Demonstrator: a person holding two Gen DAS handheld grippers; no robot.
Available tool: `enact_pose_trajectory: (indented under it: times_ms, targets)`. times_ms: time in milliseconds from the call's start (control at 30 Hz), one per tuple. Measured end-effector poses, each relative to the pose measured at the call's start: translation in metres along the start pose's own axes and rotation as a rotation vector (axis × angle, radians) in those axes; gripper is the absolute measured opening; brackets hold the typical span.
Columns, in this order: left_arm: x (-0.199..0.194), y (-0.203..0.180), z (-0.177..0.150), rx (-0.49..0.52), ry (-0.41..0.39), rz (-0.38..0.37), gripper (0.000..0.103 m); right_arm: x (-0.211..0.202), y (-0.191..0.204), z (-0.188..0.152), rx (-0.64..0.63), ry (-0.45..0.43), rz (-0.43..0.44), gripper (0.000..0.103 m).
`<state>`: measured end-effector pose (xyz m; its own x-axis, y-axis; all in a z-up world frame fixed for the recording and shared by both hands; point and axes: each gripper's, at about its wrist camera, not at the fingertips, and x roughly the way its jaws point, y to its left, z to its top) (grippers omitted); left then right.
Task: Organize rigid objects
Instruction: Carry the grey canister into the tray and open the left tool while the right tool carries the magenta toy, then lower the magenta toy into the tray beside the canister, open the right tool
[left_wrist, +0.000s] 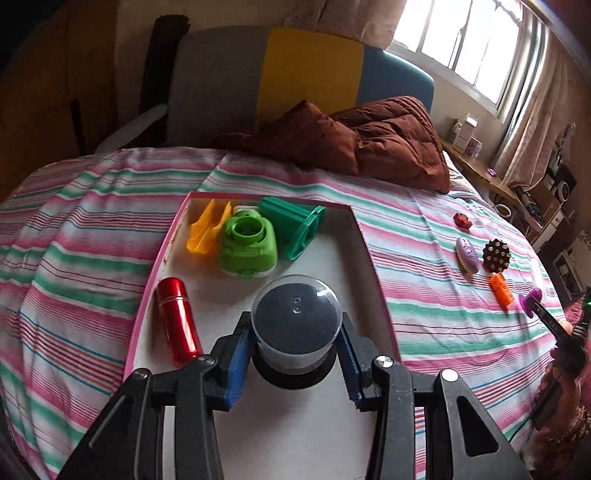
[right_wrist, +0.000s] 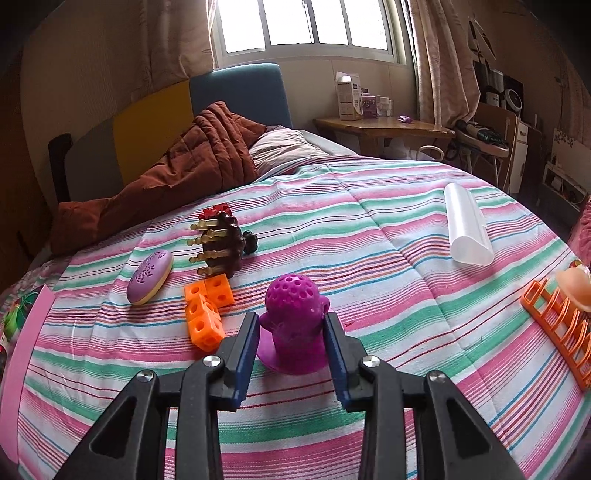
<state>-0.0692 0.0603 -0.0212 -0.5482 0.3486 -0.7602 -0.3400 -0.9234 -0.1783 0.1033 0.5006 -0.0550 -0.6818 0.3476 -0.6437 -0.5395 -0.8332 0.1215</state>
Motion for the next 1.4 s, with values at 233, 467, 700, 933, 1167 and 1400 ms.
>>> enact_pose_trajectory:
  times_ms: [233, 467, 700, 933, 1167, 1400]
  targets:
    - [0.014, 0.020, 0.002, -0.009, -0.011, 0.041, 0.044, -0.013, 0.029, 0.003, -0.039, 0.003, 0.055, 0.035]
    - [-0.008, 0.033, 0.000, -0.070, -0.131, 0.087, 0.091, -0.031, 0.081, 0.005, -0.050, 0.005, 0.189, 0.035]
    - [-0.030, 0.031, -0.025, -0.140, -0.133, 0.042, 0.093, -0.040, 0.155, 0.002, -0.113, 0.058, 0.358, 0.035]
    - [-0.031, 0.025, -0.040, -0.164, -0.068, 0.007, 0.093, -0.041, 0.231, -0.008, -0.175, 0.148, 0.516, 0.035]
    - [-0.036, 0.031, -0.049, -0.185, -0.064, 0.029, 0.093, -0.044, 0.299, -0.020, -0.243, 0.217, 0.615, 0.035]
    - [-0.041, 0.044, -0.056, -0.206, -0.053, 0.039, 0.093, -0.033, 0.343, -0.028, -0.316, 0.238, 0.604, 0.035]
